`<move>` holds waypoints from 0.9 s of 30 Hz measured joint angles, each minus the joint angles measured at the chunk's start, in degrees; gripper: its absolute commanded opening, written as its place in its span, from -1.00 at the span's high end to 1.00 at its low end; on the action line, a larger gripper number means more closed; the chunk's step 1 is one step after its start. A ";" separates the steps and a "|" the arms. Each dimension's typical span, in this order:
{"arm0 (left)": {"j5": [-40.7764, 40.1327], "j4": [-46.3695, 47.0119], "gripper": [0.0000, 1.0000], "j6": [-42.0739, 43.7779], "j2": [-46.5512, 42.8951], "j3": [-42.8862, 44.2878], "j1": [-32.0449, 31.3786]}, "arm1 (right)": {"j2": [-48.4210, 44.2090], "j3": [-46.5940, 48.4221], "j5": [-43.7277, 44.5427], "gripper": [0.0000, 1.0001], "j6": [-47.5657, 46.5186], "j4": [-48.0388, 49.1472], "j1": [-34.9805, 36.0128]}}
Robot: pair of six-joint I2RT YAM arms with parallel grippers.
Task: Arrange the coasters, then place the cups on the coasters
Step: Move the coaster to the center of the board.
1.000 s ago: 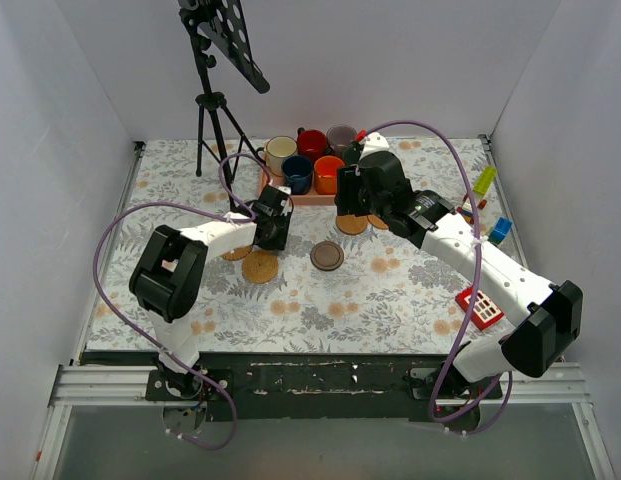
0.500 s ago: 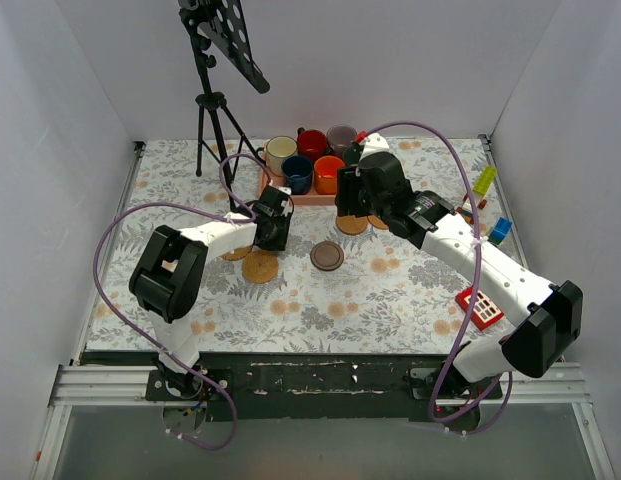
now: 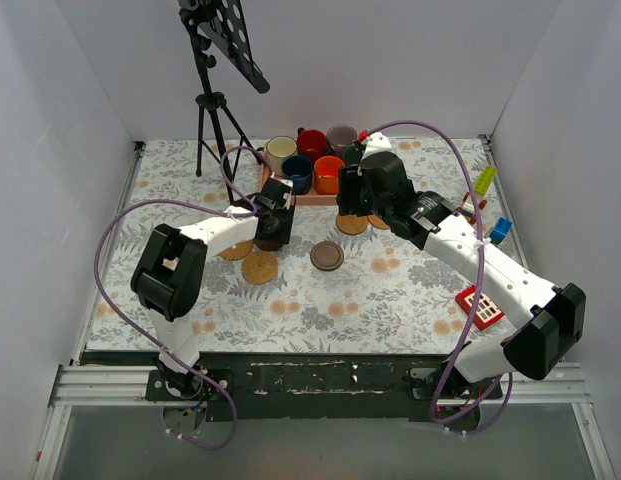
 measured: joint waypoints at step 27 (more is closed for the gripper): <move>0.17 -7.15 -0.96 -12.41 -20.59 8.68 3.56 | 4.74 -6.43 -16.59 -0.39 -3.56 -0.87 -5.44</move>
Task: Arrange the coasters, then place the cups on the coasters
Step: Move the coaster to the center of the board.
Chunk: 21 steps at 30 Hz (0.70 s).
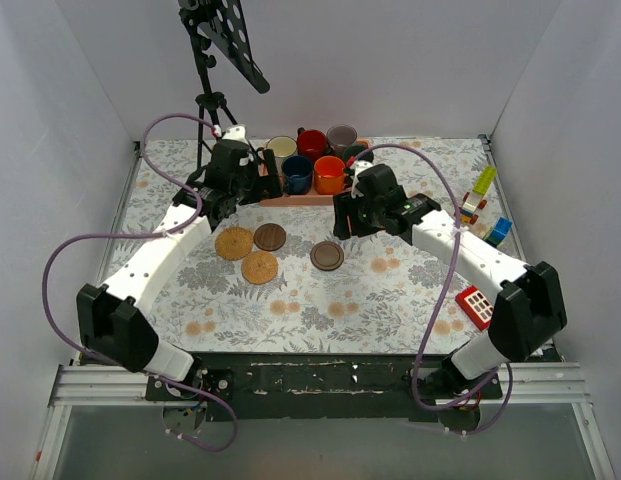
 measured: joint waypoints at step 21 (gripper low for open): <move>-0.07 -6.05 -0.96 -2.71 -4.96 -2.36 1.16 | 15.82 0.24 -0.48 -0.36 -1.70 -0.02 -0.46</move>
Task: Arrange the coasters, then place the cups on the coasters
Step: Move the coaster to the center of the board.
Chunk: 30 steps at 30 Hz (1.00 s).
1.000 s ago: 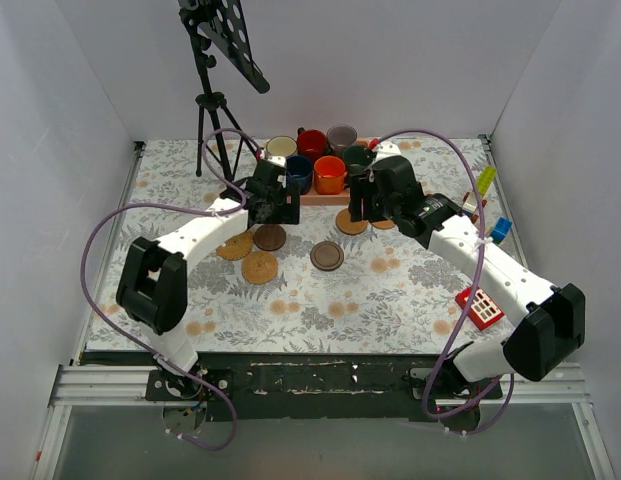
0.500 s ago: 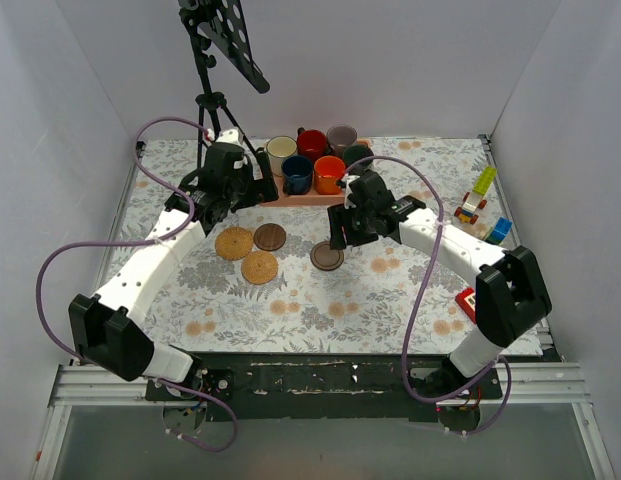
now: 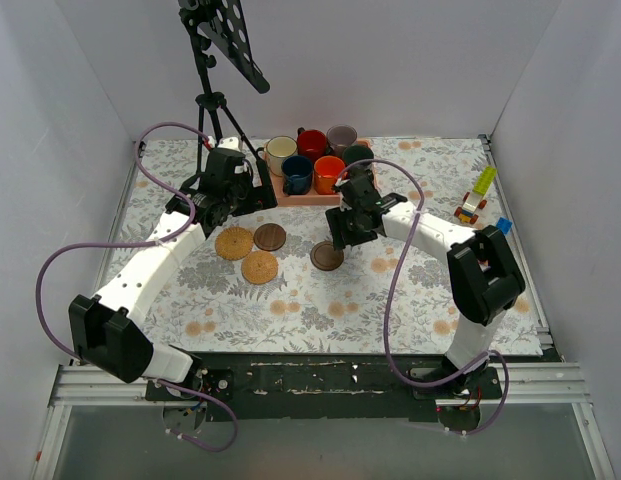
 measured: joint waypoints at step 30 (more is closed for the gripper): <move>-1.97 0.04 -0.96 0.98 0.55 0.00 0.26 | 19.78 17.53 2.80 0.29 -13.53 3.30 -3.45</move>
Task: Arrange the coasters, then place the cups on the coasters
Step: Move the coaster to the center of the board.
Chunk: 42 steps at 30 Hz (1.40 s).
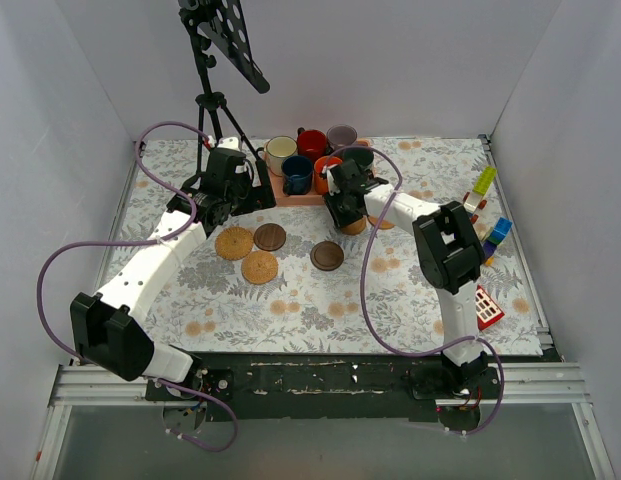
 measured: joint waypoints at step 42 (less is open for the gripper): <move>0.26 0.24 -0.96 0.24 0.00 -2.34 0.02 | 0.98 0.37 -9.18 0.54 -1.92 3.45 9.94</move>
